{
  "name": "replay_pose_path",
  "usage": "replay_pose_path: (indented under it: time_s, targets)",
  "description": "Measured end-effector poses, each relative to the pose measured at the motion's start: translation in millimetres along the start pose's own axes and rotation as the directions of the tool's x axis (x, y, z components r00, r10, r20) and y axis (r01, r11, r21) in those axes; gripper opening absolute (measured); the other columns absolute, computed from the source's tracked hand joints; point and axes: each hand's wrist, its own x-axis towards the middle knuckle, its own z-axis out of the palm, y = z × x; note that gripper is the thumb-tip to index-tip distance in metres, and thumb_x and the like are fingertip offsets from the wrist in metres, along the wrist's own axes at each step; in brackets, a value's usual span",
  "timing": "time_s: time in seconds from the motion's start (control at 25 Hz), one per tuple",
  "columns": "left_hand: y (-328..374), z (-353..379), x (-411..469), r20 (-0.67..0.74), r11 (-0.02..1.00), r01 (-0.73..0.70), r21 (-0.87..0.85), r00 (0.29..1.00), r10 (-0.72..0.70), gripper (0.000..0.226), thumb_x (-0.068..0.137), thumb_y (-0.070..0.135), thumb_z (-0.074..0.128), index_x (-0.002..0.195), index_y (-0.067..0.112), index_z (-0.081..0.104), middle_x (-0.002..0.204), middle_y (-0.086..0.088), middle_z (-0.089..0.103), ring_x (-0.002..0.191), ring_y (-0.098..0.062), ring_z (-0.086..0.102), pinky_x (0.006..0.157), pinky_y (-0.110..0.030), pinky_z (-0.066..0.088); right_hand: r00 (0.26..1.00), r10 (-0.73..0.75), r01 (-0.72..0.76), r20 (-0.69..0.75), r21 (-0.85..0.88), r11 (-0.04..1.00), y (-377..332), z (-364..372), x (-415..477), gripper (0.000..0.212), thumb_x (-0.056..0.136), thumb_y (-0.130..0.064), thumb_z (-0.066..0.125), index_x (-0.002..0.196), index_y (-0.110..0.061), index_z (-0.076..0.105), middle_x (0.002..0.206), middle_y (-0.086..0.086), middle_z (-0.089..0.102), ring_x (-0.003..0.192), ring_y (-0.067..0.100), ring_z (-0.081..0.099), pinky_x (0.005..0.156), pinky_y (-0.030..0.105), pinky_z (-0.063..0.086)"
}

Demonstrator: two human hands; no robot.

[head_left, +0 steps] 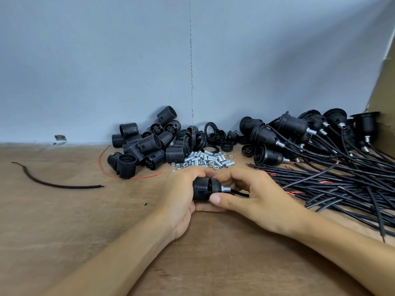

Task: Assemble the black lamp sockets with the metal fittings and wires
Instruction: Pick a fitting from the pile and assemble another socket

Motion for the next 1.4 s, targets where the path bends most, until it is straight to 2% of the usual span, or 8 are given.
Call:
replay_pose_path:
  time_s: [0.16, 0.44, 0.6, 0.72, 0.92, 1.08, 1.2, 1.4]
  targets:
    - [-4, 0, 2, -0.067, 0.998, -0.046, 0.045, 0.997, 0.049, 0.041, 0.095, 0.005, 0.046, 0.070, 0.012, 0.078, 0.092, -0.019, 0.070, 0.068, -0.024, 0.074, 0.054, -0.037, 0.058, 0.999, -0.016, 0.016, -0.044, 0.000, 1.000, -1, 4, 0, 0.017, 0.082, -0.035, 0.079, 0.090, -0.023, 0.071, 0.085, -0.005, 0.071, 0.077, 0.015, 0.063, 0.078, 0.039, 0.051]
    - [-13, 3, -1, -0.149, 0.966, -0.190, 0.177, 0.965, 0.217, 0.030, 0.072, 0.023, 0.050, 0.075, 0.019, 0.079, 0.076, 0.001, 0.073, 0.080, -0.025, 0.069, 0.057, -0.039, 0.057, 0.999, -0.020, 0.020, -0.032, -0.004, 1.000, -3, 5, 0, 0.017, 0.081, -0.028, 0.082, 0.085, -0.021, 0.068, 0.079, -0.002, 0.068, 0.072, 0.016, 0.057, 0.076, 0.043, 0.050]
    - [-13, 6, -6, -0.181, 0.927, -0.245, 0.284, 0.936, 0.303, 0.030, 0.072, 0.028, 0.048, 0.073, 0.028, 0.078, 0.079, 0.010, 0.074, 0.083, -0.016, 0.067, 0.080, -0.057, 0.057, 0.997, -0.049, 0.047, -0.056, -0.045, 0.998, -1, 9, -2, 0.033, 0.079, -0.044, 0.078, 0.090, -0.014, 0.068, 0.083, 0.009, 0.068, 0.077, 0.030, 0.058, 0.074, 0.049, 0.049]
    - [-12, 8, -5, -0.182, 0.919, -0.248, 0.307, 0.932, 0.313, 0.027, 0.076, 0.030, 0.048, 0.074, 0.032, 0.076, 0.081, 0.014, 0.073, 0.083, -0.010, 0.066, 0.086, -0.058, 0.057, 0.996, -0.033, 0.028, -0.082, -0.070, 0.997, 0, 10, -1, 0.033, 0.078, -0.048, 0.075, 0.097, -0.020, 0.070, 0.085, -0.001, 0.070, 0.077, 0.017, 0.062, 0.076, 0.043, 0.050]
    - [-13, 7, 4, -0.095, 0.894, -0.271, 0.358, 0.941, 0.323, 0.010, 0.089, 0.043, 0.062, 0.089, 0.036, 0.070, 0.089, 0.023, 0.071, 0.091, -0.002, 0.066, 0.087, -0.037, 0.055, 0.989, -0.142, 0.120, -0.039, -0.355, 0.927, 11, -8, 14, 0.039, 0.091, -0.034, 0.071, 0.128, -0.024, 0.064, 0.103, -0.015, 0.064, 0.092, 0.003, 0.059, 0.088, 0.027, 0.048]
    - [-17, -4, 10, 0.082, 0.668, -0.367, 0.647, 0.905, 0.418, 0.021, 0.088, 0.028, 0.074, 0.103, 0.040, 0.066, 0.097, 0.028, 0.069, 0.094, 0.010, 0.061, 0.078, -0.008, 0.044, 0.997, -0.076, 0.065, -0.003, -0.492, 0.868, 25, -23, 14, 0.041, 0.095, -0.038, 0.064, 0.133, -0.025, 0.059, 0.111, -0.015, 0.059, 0.104, 0.007, 0.051, 0.096, 0.039, 0.043]
    - [-18, -8, 13, 0.117, 0.574, -0.363, 0.734, 0.900, 0.420, 0.033, 0.083, 0.023, 0.078, 0.112, 0.036, 0.067, 0.103, 0.023, 0.069, 0.098, 0.005, 0.062, 0.086, -0.017, 0.047, 0.999, -0.024, 0.036, 0.031, -0.506, 0.862, 30, -27, 12, 0.035, 0.095, -0.042, 0.060, 0.128, -0.029, 0.062, 0.109, -0.018, 0.061, 0.103, 0.006, 0.050, 0.096, 0.039, 0.043]
    - [-19, -7, 14, 0.090, 0.617, -0.358, 0.701, 0.903, 0.421, 0.030, 0.077, 0.024, 0.084, 0.100, 0.035, 0.069, 0.093, 0.024, 0.070, 0.090, 0.006, 0.063, 0.081, -0.016, 0.049, 0.999, -0.019, 0.000, -0.040, -0.432, 0.902, 30, -25, 13, 0.030, 0.099, -0.041, 0.048, 0.110, -0.025, 0.071, 0.095, -0.012, 0.066, 0.093, 0.007, 0.057, 0.085, 0.029, 0.046]
